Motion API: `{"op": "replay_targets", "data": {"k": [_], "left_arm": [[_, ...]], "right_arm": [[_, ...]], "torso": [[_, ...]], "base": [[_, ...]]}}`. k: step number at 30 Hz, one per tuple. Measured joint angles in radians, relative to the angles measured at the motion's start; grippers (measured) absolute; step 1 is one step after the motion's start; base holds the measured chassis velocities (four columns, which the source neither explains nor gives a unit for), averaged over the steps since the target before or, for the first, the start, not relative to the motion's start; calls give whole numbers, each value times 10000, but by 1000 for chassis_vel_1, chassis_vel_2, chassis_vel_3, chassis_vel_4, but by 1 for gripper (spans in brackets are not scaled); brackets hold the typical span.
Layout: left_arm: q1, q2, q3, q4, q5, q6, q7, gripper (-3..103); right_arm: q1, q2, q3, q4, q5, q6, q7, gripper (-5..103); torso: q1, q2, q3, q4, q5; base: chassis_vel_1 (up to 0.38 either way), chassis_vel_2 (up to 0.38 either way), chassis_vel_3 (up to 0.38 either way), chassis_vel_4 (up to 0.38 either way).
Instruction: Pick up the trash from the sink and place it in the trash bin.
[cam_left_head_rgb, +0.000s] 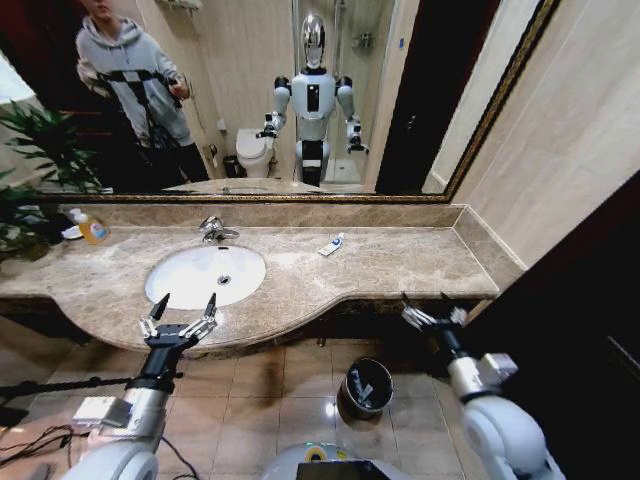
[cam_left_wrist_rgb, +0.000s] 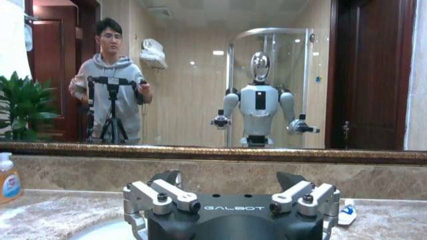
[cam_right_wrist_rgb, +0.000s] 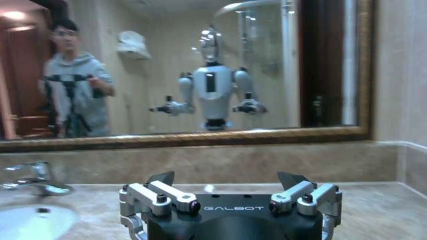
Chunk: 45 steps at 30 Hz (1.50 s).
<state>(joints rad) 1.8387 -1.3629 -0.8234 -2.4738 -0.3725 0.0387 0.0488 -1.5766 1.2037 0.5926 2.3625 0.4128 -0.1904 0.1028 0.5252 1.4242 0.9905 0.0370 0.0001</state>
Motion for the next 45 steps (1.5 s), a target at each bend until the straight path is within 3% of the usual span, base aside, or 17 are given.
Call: {"op": "replay_targets", "data": {"k": [11, 19, 24, 36, 45], "left_arm": [[0, 0, 0, 0, 0, 0, -1, 100], [0, 0, 0, 0, 0, 0, 0, 100], [0, 0, 0, 0, 0, 0, 1, 100], [-1, 0, 0, 0, 0, 0, 0, 100], [0, 0, 0, 0, 0, 0, 1, 100]], "right_arm": [[2565, -625, -1372, -1949, -39, -402, -394, 100], [5365, -762, -3108, -3850, 34, -799, -409, 100], [7104, -300, -4387, -5371, -7, -1342, -230, 100], [10083, 855, -6400, -8843, -3, -1306, 640, 100], [11591, 1799, -6819, -11125, 308, -1381, 894, 100]], "torso": [[0, -2, 1, -3, 0], [1, -2, 1, 0, -3], [-1, -2, 0, -1, 0], [-1, -2, 0, -2, -3], [0, -2, 1, -2, -4]], "base": [[0, 0, 0, 0], [0, 0, 0, 0], [0, 0, 0, 0], [0, 0, 0, 0], [0, 0, 0, 0]]}}
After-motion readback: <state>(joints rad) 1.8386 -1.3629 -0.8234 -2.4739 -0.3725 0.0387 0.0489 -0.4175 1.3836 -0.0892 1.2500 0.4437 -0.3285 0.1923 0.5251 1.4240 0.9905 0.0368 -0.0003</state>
